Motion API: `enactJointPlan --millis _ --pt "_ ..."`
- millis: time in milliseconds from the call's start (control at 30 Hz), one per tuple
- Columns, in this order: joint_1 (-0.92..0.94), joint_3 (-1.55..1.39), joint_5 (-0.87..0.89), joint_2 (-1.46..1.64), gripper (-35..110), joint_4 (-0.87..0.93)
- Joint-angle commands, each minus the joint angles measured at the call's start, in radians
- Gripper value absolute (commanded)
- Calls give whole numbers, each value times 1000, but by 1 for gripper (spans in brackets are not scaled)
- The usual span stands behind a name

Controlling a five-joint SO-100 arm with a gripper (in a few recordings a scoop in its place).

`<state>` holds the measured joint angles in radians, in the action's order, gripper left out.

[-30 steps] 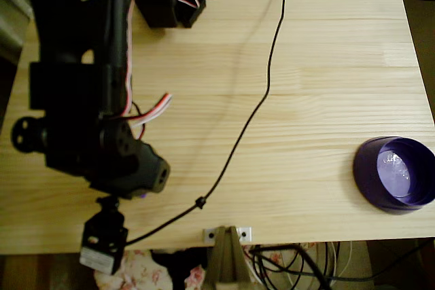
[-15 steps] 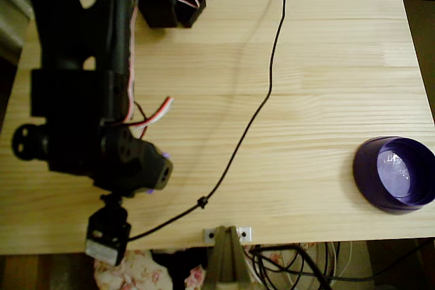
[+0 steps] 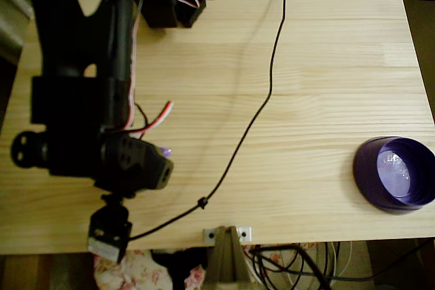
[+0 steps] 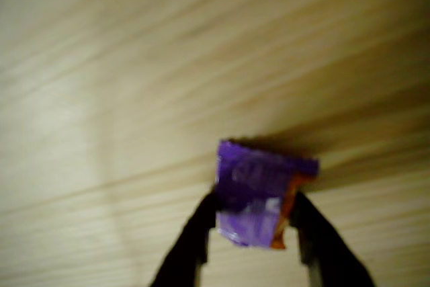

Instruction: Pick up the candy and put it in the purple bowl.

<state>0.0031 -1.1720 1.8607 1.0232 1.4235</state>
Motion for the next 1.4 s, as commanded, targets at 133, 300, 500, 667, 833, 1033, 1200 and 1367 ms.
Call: enactJointPlan --millis 133,300,500,667,833,1033,1200,1367 --pt "0 80 12 77 7 54" --pt "0 80 8 110 6 78" --pt "6 78 -6 160 4 117" --pt "11 77 -17 210 2 147" --pt "11 75 -25 253 0 179" --pt "11 63 -37 313 0 198" --pt "15 3 -48 400 0 201" --pt "21 -41 -58 486 0 222"
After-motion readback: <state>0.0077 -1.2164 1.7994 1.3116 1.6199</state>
